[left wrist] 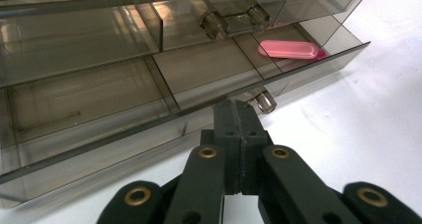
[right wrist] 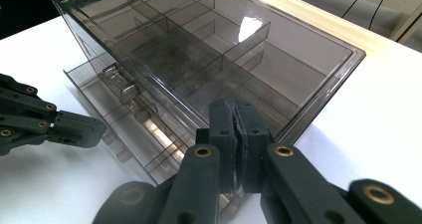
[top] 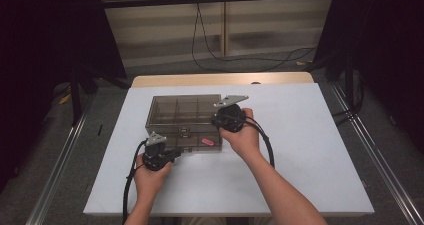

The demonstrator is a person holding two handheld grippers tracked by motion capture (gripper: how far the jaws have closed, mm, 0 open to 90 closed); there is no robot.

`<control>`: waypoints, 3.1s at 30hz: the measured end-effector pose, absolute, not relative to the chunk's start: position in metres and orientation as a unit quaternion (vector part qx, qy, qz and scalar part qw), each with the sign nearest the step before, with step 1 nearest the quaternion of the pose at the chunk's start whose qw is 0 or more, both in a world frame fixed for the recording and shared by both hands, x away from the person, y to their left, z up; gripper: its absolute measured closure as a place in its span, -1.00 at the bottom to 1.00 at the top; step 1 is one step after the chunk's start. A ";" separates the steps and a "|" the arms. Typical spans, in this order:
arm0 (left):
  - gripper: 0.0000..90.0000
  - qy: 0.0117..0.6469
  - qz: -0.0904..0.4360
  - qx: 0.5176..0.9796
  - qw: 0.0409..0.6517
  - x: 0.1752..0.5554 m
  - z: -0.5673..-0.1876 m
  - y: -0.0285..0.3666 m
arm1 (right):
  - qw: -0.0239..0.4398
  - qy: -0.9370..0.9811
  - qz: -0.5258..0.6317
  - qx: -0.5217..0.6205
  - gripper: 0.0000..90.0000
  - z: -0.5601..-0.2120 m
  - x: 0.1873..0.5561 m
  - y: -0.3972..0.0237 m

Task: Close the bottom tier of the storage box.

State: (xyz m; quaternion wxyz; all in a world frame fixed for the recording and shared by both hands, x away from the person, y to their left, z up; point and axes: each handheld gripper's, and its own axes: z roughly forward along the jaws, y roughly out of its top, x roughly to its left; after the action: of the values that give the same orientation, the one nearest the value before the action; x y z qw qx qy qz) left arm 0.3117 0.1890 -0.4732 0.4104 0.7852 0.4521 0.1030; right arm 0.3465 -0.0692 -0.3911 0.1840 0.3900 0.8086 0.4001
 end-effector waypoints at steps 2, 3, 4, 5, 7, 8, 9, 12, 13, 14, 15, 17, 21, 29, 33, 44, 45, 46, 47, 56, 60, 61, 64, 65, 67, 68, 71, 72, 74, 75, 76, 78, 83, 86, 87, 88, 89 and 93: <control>1.00 0.453 0.103 0.785 0.410 0.312 -0.473 0.189 | 0.184 0.809 0.400 0.390 0.95 -0.391 0.347 -0.069; 1.00 0.453 0.104 0.785 0.410 0.312 -0.473 0.189 | 0.184 0.809 0.400 0.389 0.95 -0.391 0.347 -0.069; 1.00 0.455 0.104 0.783 0.412 0.312 -0.473 0.188 | 0.184 0.809 0.400 0.389 0.95 -0.391 0.347 -0.069; 1.00 0.455 0.105 0.783 0.412 0.312 -0.473 0.188 | 0.184 0.808 0.401 0.390 0.95 -0.391 0.347 -0.069; 1.00 0.455 0.105 0.782 0.412 0.312 -0.473 0.188 | 0.184 0.808 0.400 0.390 0.95 -0.391 0.347 -0.069; 1.00 0.456 0.105 0.781 0.413 0.312 -0.473 0.188 | 0.184 0.808 0.401 0.390 0.95 -0.391 0.347 -0.069; 1.00 0.456 0.106 0.782 0.413 0.312 -0.473 0.187 | 0.184 0.808 0.401 0.390 0.95 -0.391 0.347 -0.069; 1.00 0.455 0.109 0.783 0.411 0.313 -0.473 0.187 | 0.185 0.808 0.401 0.391 0.95 -0.391 0.346 -0.069; 1.00 0.454 0.110 0.783 0.410 0.313 -0.473 0.187 | 0.185 0.808 0.401 0.391 0.95 -0.391 0.346 -0.069; 1.00 0.452 0.111 0.785 0.408 0.313 -0.473 0.187 | 0.186 0.807 0.401 0.391 0.95 -0.391 0.346 -0.069; 1.00 0.452 0.110 0.785 0.408 0.313 -0.473 0.187 | 0.185 0.807 0.402 0.391 0.95 -0.392 0.346 -0.069; 1.00 0.454 0.112 0.783 0.410 0.313 -0.473 0.186 | 0.185 0.806 0.403 0.392 0.95 -0.392 0.346 -0.069; 1.00 0.455 0.114 0.783 0.409 0.314 -0.473 0.186 | 0.188 0.806 0.402 0.391 0.95 -0.392 0.346 -0.069; 1.00 0.451 0.114 0.785 0.408 0.315 -0.473 0.185 | 0.187 0.804 0.406 0.393 0.95 -0.392 0.346 -0.070; 1.00 0.455 0.115 0.781 0.411 0.315 -0.473 0.184 | 0.186 0.804 0.406 0.393 0.95 -0.392 0.346 -0.070; 0.99 0.456 0.118 0.781 0.411 0.316 -0.473 0.184 | 0.187 0.804 0.405 0.394 0.95 -0.392 0.346 -0.069; 0.99 0.457 0.119 0.780 0.410 0.316 -0.473 0.183 | 0.187 0.804 0.404 0.394 0.94 -0.392 0.345 -0.069; 0.99 0.456 0.119 0.780 0.411 0.316 -0.473 0.184 | 0.188 0.804 0.404 0.393 0.95 -0.392 0.345 -0.069; 0.99 0.457 0.121 0.780 0.411 0.316 -0.473 0.183 | 0.189 0.804 0.404 0.393 0.95 -0.392 0.345 -0.069; 0.99 0.458 0.120 0.778 0.414 0.318 -0.473 0.183 | 0.190 0.804 0.405 0.392 0.95 -0.392 0.345 -0.069; 0.99 0.463 0.123 0.773 0.415 0.319 -0.473 0.182 | 0.191 0.803 0.405 0.395 0.95 -0.392 0.344 -0.069; 0.99 0.462 0.123 0.775 0.414 0.319 -0.473 0.182 | 0.191 0.803 0.405 0.394 0.94 -0.393 0.344 -0.069; 0.99 0.462 0.122 0.775 0.414 0.320 -0.473 0.182 | 0.190 0.802 0.405 0.396 0.94 -0.393 0.344 -0.069; 0.99 0.462 0.123 0.775 0.413 0.320 -0.473 0.181 | 0.190 0.802 0.405 0.397 0.94 -0.392 0.344 -0.069; 0.99 0.460 0.123 0.776 0.412 0.320 -0.473 0.182 | 0.188 0.801 0.406 0.397 0.94 -0.393 0.344 -0.069; 0.99 0.460 0.124 0.777 0.411 0.320 -0.473 0.182 | 0.189 0.801 0.406 0.397 0.94 -0.393 0.344 -0.069; 0.99 0.460 0.125 0.777 0.412 0.320 -0.473 0.181 | 0.189 0.802 0.406 0.396 0.94 -0.393 0.344 -0.070; 1.00 0.460 0.126 0.776 0.412 0.321 -0.473 0.181 | 0.190 0.802 0.405 0.396 0.94 -0.393 0.344 -0.070; 0.99 0.463 0.128 0.774 0.413 0.321 -0.473 0.181 | 0.190 0.802 0.406 0.396 0.94 -0.393 0.344 -0.069; 0.99 0.464 0.128 0.772 0.415 0.321 -0.474 0.180 | 0.190 0.801 0.406 0.397 0.94 -0.393 0.344 -0.069; 0.99 0.465 0.128 0.771 0.415 0.321 -0.474 0.180 | 0.191 0.801 0.407 0.395 0.94 -0.393 0.344 -0.070; 0.99 0.460 0.126 0.776 0.412 0.322 -0.473 0.181 | 0.191 0.801 0.407 0.396 0.94 -0.393 0.344 -0.070; 0.99 0.463 0.129 0.773 0.414 0.323 -0.474 0.180 | 0.192 0.801 0.407 0.395 0.94 -0.393 0.344 -0.069; 0.99 0.467 0.130 0.770 0.416 0.324 -0.474 0.180 | 0.192 0.801 0.407 0.395 0.94 -0.393 0.344 -0.069; 1.00 0.467 0.130 0.770 0.416 0.324 -0.474 0.179 | 0.191 0.800 0.408 0.396 0.94 -0.393 0.344 -0.069; 0.99 0.465 0.130 0.771 0.415 0.324 -0.474 0.180 | 0.191 0.800 0.408 0.396 0.94 -0.393 0.344 -0.070; 0.99 0.466 0.131 0.770 0.416 0.324 -0.474 0.179 | 0.192 0.800 0.408 0.395 0.94 -0.393 0.344 -0.070; 0.99 0.466 0.132 0.770 0.416 0.324 -0.475 0.179 | 0.192 0.800 0.408 0.395 0.94 -0.393 0.344 -0.069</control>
State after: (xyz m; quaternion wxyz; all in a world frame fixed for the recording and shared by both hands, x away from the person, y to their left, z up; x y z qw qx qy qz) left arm 0.3245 0.1793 -0.4746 0.4157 0.7699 0.4658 0.1325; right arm 0.3439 -0.0695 -0.3931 0.1921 0.3954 0.8004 0.4075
